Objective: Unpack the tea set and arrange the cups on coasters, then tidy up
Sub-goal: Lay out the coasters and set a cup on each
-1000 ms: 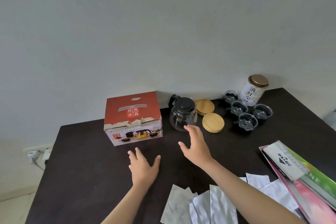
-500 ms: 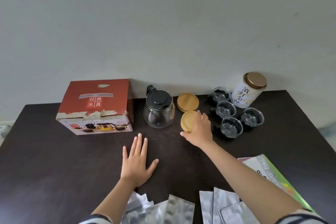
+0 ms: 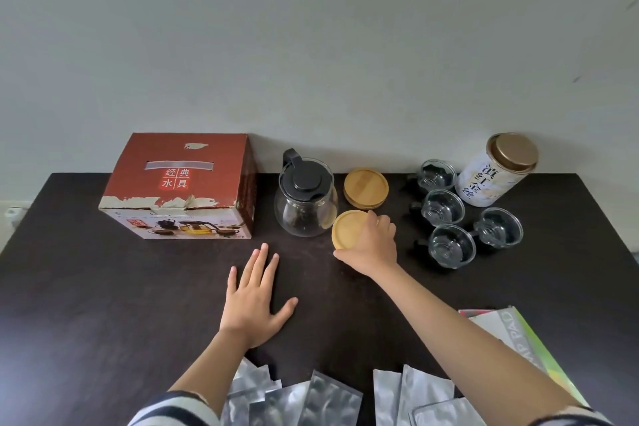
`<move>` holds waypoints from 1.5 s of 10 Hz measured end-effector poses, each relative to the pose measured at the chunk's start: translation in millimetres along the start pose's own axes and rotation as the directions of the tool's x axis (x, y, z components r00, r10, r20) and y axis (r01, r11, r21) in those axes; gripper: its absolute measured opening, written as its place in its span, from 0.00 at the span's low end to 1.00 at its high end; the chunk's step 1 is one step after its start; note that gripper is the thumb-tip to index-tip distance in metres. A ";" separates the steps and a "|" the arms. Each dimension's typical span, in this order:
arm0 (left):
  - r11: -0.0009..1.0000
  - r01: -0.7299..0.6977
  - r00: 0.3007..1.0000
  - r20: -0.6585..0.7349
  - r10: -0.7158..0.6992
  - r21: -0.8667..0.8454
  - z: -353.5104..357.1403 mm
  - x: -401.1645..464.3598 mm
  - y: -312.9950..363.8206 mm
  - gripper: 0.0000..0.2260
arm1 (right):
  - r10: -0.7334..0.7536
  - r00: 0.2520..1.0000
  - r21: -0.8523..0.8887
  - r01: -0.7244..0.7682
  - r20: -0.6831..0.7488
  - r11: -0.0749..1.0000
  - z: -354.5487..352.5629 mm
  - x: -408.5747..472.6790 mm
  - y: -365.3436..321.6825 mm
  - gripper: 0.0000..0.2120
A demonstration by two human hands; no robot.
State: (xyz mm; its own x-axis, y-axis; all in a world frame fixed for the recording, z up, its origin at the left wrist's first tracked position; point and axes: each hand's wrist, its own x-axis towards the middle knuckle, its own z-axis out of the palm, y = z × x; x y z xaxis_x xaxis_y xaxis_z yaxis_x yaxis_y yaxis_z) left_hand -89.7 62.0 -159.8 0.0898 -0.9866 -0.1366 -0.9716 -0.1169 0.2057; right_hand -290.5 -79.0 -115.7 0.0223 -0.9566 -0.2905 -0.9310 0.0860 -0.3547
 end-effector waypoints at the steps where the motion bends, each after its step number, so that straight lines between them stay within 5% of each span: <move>1: 1.000 -0.001 1.000 -0.005 0.001 -0.006 -0.6 0.0 -0.3 0.39 | -0.004 1.000 0.018 0.004 0.005 1.000 0.9 -0.8 -4.9 0.50; 6: 1.000 0.007 1.000 -0.002 -0.007 0.003 -0.7 -0.1 -1.0 0.39 | -0.176 0.975 -0.009 0.179 0.137 0.984 -15.0 -1.8 -5.8 0.52; 9: 1.000 0.012 1.000 0.004 -0.012 0.009 -0.8 -0.5 0.1 0.39 | -0.252 0.935 -0.359 0.331 0.250 0.873 -66.8 18.2 34.6 0.49; 11: 1.000 0.013 1.000 0.007 -0.013 0.007 -1.8 -0.7 0.4 0.39 | -0.198 0.909 -0.447 0.358 0.366 0.819 -67.4 22.4 37.3 0.59; 14: 1.000 0.013 1.000 0.005 -0.013 0.011 -1.5 -0.5 -0.1 0.39 | -0.191 0.911 -0.354 0.326 0.365 0.876 -63.8 30.6 36.1 0.54; 15: 1.000 0.011 1.000 -0.002 -0.011 0.000 -0.1 -0.4 -0.4 0.39 | -0.231 0.941 -0.168 0.276 0.249 0.946 -71.4 44.4 26.5 0.46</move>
State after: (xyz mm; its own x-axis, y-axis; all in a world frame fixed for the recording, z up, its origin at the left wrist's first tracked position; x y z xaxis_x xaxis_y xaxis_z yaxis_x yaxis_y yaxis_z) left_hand -89.3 62.4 -159.7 0.1012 -0.9854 -0.1369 -0.9705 -0.1280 0.2042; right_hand -340.2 -139.0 -74.6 0.3264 -0.8504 -0.4126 -0.9360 -0.2298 -0.2668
